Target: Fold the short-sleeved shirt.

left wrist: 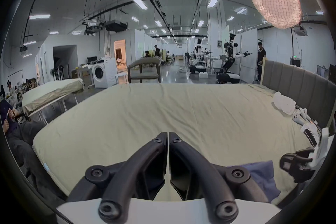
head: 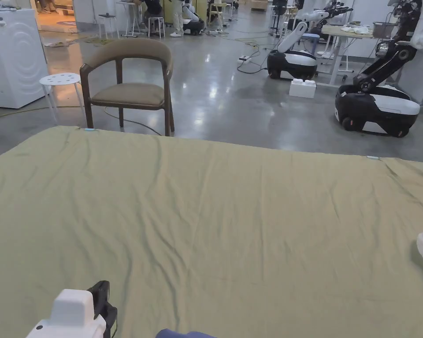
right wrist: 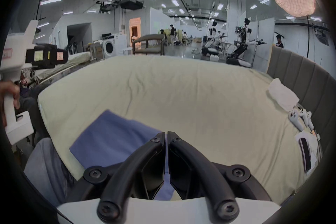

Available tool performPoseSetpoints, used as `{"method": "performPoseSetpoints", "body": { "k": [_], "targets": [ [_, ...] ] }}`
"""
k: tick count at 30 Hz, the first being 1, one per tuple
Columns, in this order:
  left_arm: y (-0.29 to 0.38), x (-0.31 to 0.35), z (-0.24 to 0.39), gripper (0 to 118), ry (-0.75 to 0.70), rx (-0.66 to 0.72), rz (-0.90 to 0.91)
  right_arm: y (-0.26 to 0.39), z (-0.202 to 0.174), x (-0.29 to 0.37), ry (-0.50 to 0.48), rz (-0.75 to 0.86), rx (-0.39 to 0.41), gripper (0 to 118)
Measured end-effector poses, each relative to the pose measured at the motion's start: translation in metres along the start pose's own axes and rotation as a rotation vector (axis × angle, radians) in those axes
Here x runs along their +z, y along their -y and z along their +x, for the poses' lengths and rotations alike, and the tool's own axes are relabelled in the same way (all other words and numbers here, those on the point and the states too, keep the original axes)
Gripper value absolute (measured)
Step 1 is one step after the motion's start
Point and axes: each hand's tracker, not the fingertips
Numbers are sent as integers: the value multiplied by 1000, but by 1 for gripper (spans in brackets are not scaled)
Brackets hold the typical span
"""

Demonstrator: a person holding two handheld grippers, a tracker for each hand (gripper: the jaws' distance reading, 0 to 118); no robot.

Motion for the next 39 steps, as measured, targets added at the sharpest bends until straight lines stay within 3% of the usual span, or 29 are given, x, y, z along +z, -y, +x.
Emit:
{"method": "performPoseSetpoints", "body": {
  "k": [7, 11, 13, 19, 21, 24, 29, 31, 33, 39],
  "targets": [
    [24, -2, -12, 4, 57, 36, -103, 28, 2, -38, 34, -123, -42, 1],
    [33, -9, -21, 5, 166, 83, -219, 35, 9, -48, 35, -146, -70, 1],
    [37, -19, -29, 14, 264, 141, -305, 34, 8, -47, 33, -144, -60, 1],
    [59, -61, -54, 62, 550, 349, -556, 35, 11, -48, 19, -146, -62, 1],
    [68, -75, -58, 70, 599, 410, -603, 35, 12, -47, 14, -146, -62, 1],
    [85, -97, -59, 72, 659, 512, -703, 34, 12, -46, 10, -146, -64, 1],
    [104, -121, -57, 70, 818, 718, -731, 35, 12, -46, 8, -143, -46, 1],
    [109, -125, -50, 56, 853, 770, -778, 35, 12, -45, 6, -143, -42, 1],
    [112, -127, -44, 30, 846, 728, -792, 36, 13, -46, 4, -144, -43, 1],
    [112, -115, -43, 18, 857, 747, -753, 36, 14, -46, 1, -143, -34, 1]
  ]
}}
